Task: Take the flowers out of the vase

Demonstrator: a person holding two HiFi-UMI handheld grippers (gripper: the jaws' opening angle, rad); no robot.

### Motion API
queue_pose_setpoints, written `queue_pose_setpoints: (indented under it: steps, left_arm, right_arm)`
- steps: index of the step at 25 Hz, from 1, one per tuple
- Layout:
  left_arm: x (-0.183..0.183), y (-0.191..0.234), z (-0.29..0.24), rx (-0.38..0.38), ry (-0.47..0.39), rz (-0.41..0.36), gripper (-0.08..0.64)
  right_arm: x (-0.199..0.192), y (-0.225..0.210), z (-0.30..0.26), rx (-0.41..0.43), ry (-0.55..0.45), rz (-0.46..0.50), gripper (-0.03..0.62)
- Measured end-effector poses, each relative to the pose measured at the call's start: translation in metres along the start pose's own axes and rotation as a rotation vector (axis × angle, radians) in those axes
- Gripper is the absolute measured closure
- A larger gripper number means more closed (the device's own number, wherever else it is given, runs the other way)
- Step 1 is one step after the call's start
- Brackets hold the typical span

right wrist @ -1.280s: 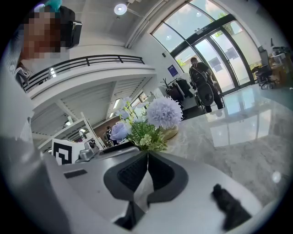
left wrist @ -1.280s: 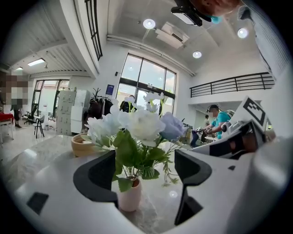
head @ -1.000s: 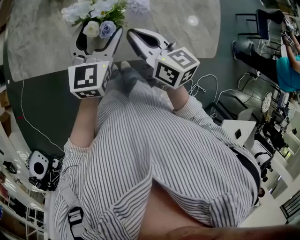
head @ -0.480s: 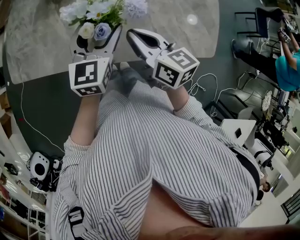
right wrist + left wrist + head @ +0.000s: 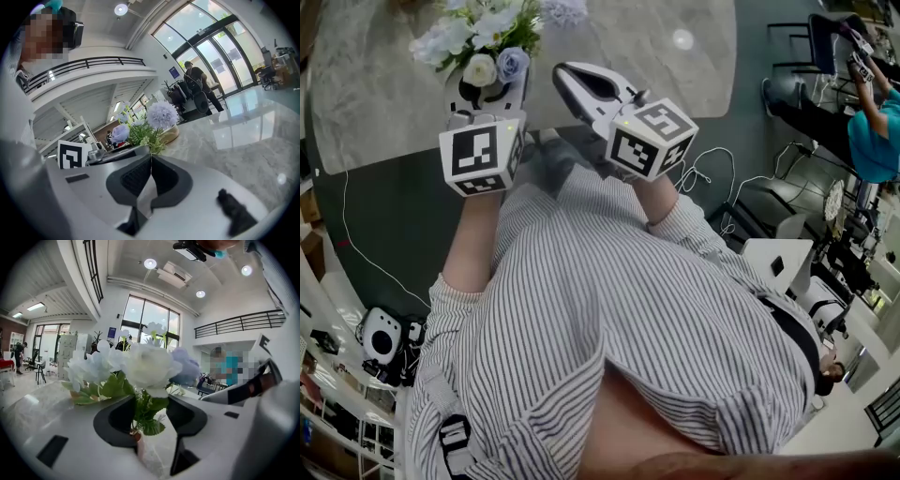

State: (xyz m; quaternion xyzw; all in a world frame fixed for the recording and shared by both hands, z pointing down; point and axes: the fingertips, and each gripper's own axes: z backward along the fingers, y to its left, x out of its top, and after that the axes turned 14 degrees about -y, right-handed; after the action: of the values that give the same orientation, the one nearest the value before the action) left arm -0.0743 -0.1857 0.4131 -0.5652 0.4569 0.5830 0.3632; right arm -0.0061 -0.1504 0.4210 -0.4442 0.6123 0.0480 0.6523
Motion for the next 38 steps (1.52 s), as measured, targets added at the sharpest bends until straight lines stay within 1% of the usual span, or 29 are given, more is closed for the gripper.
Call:
queue_pose_setpoints:
  steps: [7,13,23,27,32,38]
  left_arm:
    - [-0.003,0.001,-0.001,-0.002,0.001,-0.007,0.4]
    - [-0.002,0.003,0.004,0.011,-0.001,-0.015,0.446]
    - [-0.001,0.006,0.005,-0.001,-0.005,-0.026,0.482]
    - [0.001,0.01,0.004,-0.005,-0.001,-0.012,0.494]
    - [0.004,0.008,0.002,-0.028,0.002,-0.032,0.505]
    - [0.01,0.008,0.002,-0.022,-0.005,-0.025,0.509]
  right_arm:
    - [-0.003,0.002,-0.001,0.004,-0.002,-0.008,0.577]
    - [-0.005,0.007,0.001,0.014,0.0,-0.009,0.577]
    - [-0.01,0.018,-0.003,0.039,0.014,-0.006,0.577]
    - [-0.007,0.02,-0.007,0.046,0.013,-0.003,0.577]
    - [-0.005,0.023,-0.009,0.064,0.009,0.002,0.577]
    - [0.003,0.026,-0.009,0.082,-0.004,0.012,0.577]
